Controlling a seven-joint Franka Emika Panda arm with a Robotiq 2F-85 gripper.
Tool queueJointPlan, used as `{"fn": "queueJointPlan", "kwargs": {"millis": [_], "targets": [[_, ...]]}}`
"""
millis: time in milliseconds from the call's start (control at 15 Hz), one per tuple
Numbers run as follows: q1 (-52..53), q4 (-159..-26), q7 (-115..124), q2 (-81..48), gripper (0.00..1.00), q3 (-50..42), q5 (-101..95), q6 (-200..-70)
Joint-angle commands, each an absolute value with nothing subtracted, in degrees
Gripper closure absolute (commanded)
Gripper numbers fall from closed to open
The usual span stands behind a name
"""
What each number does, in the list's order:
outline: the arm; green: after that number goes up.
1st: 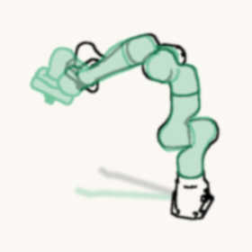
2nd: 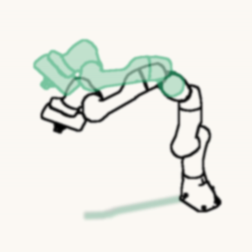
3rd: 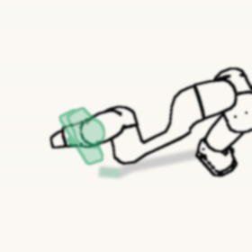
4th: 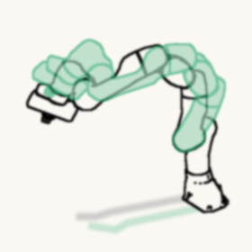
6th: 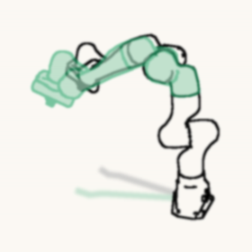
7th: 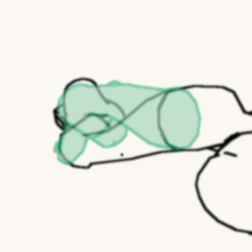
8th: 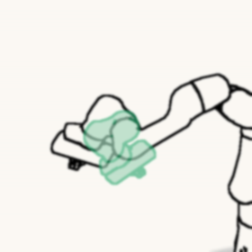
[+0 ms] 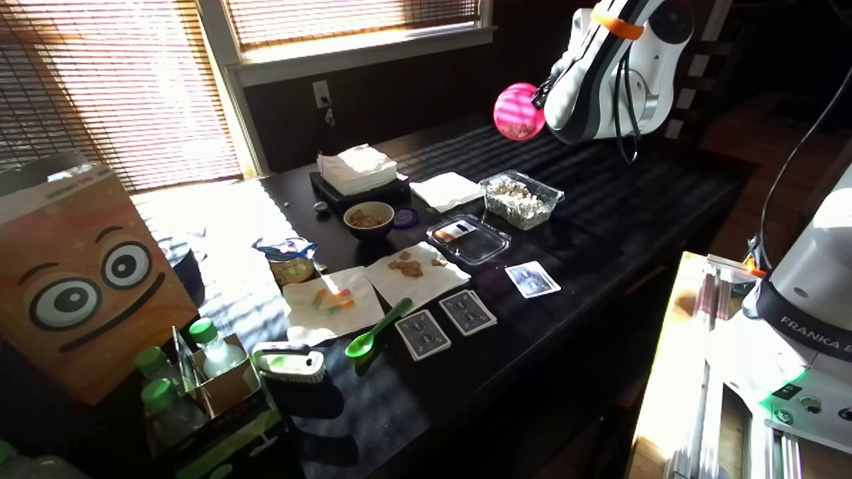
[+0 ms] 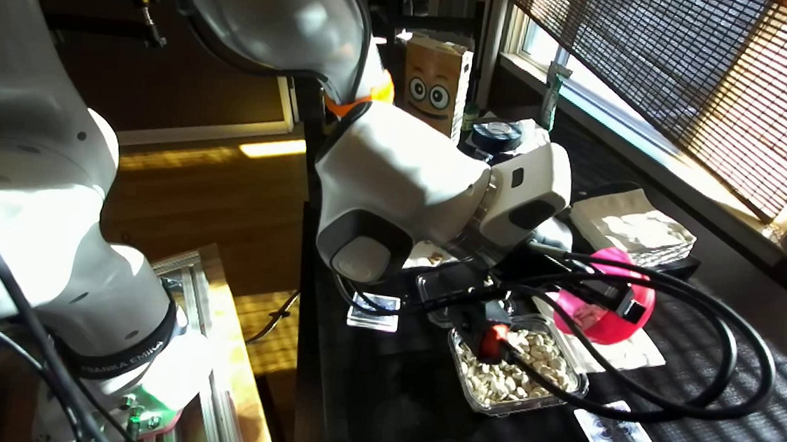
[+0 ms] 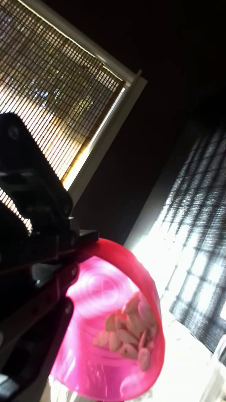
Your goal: Move the objects from the pink bowl into the glass bowl
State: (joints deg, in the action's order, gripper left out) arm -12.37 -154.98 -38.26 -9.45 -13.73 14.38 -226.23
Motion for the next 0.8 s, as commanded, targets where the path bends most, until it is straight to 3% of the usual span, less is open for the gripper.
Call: {"fn": "queueJointPlan", "kwargs": {"millis": [0,733], "targets": [[-10.8,-155.1,-39.7,-9.8,0.99,-15.2,12.0,-228.8],[-11.1,-155.5,-41.2,-12.1,0.99,-16.0,4.9,-238.5]]}}
